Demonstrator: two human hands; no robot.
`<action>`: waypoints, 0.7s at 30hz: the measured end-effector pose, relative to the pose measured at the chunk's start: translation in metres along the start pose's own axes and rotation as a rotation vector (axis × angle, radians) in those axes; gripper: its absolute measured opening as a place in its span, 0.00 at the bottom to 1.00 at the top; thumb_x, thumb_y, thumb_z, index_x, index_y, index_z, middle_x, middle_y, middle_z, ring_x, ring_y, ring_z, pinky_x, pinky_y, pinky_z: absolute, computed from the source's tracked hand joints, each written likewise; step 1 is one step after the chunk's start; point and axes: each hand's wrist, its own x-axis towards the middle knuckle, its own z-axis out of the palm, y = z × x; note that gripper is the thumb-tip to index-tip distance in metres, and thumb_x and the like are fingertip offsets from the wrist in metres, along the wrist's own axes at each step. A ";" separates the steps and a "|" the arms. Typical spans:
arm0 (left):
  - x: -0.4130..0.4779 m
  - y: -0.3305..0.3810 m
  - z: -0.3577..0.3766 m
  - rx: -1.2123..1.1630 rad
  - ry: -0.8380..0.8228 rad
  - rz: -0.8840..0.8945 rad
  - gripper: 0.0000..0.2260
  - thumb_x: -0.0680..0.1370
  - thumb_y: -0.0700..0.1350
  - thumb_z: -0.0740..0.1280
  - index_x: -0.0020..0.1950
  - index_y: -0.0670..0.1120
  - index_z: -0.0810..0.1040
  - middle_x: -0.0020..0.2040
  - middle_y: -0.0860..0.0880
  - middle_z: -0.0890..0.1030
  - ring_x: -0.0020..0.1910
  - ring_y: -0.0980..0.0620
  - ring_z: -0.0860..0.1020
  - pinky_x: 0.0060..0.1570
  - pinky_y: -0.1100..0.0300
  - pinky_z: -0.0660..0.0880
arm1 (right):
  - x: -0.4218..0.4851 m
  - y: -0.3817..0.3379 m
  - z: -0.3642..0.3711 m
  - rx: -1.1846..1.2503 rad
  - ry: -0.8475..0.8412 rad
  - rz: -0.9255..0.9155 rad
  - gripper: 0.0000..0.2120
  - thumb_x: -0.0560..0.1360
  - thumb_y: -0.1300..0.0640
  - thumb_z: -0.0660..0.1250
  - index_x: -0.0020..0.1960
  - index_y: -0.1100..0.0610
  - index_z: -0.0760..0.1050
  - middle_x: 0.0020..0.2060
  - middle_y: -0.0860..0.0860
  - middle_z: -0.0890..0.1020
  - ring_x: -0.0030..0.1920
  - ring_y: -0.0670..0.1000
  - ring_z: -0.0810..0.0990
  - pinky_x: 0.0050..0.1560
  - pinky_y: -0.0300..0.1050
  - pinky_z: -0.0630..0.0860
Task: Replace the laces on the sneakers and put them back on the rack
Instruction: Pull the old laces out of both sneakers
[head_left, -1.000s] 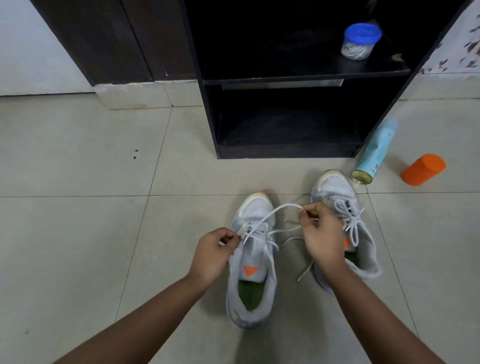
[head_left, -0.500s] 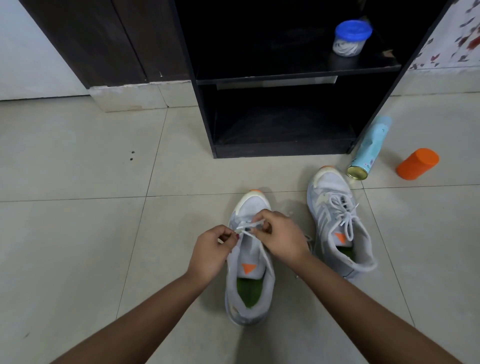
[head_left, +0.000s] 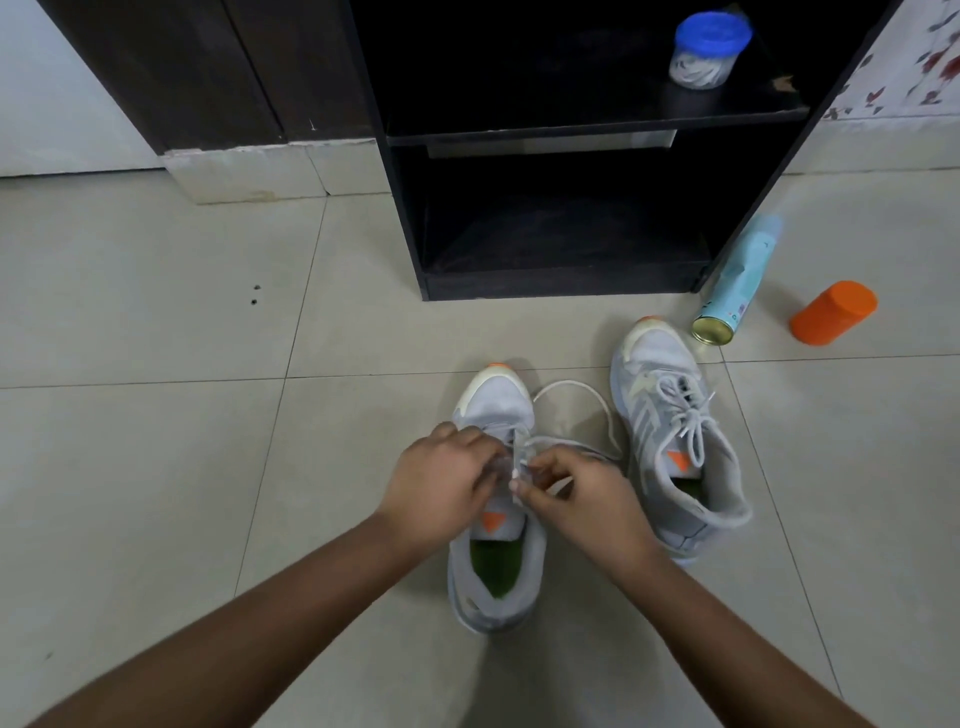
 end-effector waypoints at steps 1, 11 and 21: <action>0.004 0.006 0.002 0.036 -0.043 -0.038 0.09 0.77 0.51 0.61 0.54 0.53 0.78 0.52 0.53 0.80 0.51 0.50 0.76 0.42 0.58 0.72 | -0.002 0.001 0.004 -0.010 0.016 -0.021 0.08 0.71 0.46 0.71 0.44 0.50 0.80 0.38 0.43 0.83 0.39 0.41 0.80 0.43 0.38 0.75; 0.009 -0.001 0.020 -0.801 0.284 -0.606 0.08 0.75 0.41 0.70 0.36 0.49 0.79 0.31 0.56 0.75 0.31 0.55 0.72 0.32 0.62 0.68 | 0.006 0.024 0.013 0.205 0.066 0.137 0.06 0.69 0.62 0.69 0.34 0.58 0.76 0.29 0.52 0.79 0.33 0.51 0.77 0.40 0.57 0.79; 0.000 -0.005 0.019 -0.125 0.130 -0.174 0.14 0.76 0.51 0.56 0.54 0.56 0.80 0.52 0.57 0.80 0.53 0.54 0.76 0.58 0.53 0.67 | 0.005 0.023 0.018 0.165 0.053 0.136 0.09 0.71 0.57 0.69 0.34 0.51 0.73 0.29 0.47 0.78 0.33 0.47 0.75 0.39 0.46 0.73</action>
